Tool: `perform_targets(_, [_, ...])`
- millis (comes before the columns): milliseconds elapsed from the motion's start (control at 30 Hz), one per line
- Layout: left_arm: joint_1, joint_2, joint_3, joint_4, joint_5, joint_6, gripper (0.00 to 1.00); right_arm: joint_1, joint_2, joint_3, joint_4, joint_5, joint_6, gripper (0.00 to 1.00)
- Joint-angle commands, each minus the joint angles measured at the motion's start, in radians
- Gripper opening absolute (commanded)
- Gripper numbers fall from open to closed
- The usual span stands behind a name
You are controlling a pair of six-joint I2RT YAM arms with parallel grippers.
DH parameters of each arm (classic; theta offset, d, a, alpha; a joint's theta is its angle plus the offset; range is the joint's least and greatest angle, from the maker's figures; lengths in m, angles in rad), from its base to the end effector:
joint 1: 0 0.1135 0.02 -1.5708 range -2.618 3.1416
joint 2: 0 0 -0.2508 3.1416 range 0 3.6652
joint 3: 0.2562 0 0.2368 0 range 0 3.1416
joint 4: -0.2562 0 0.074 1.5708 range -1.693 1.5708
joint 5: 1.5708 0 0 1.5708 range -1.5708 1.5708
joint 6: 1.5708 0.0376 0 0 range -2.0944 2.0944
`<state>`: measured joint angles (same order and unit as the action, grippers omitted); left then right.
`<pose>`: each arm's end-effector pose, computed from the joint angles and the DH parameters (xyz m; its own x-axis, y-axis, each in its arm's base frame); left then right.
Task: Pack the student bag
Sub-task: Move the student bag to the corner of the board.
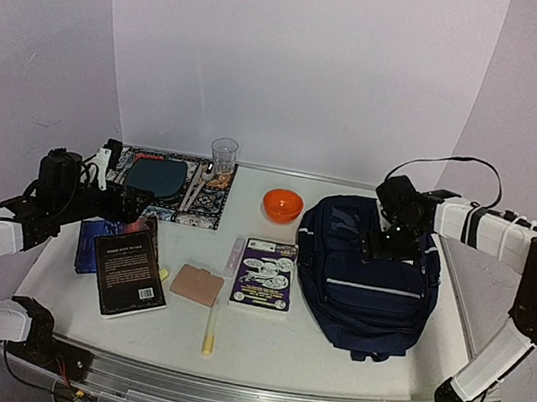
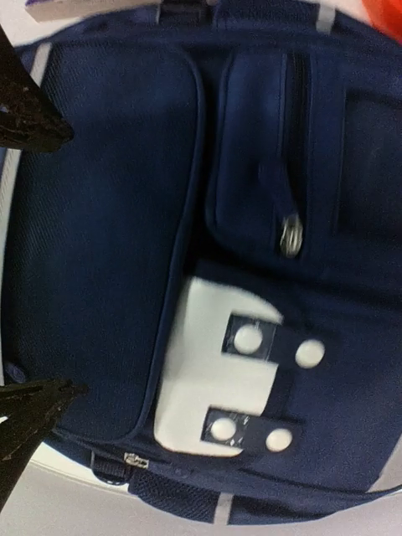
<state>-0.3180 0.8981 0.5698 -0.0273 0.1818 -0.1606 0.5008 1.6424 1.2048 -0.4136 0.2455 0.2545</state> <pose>0.1916 -0.0702 0.2540 -0.4014 -0.0335 -0.9153 0.4096 0.8873 -0.2120 0.3059 0.1570 0.2379 -0.7203 -0.1159 -0.6839 -0.1486 0.9888 -0.0110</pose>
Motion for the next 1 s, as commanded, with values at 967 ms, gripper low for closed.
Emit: perform_targets(967, [-0.016,0.086,0.058,0.017,0.185,-0.173,0.96,0.097,0.2,0.238,0.165,0.058,-0.095,0.98])
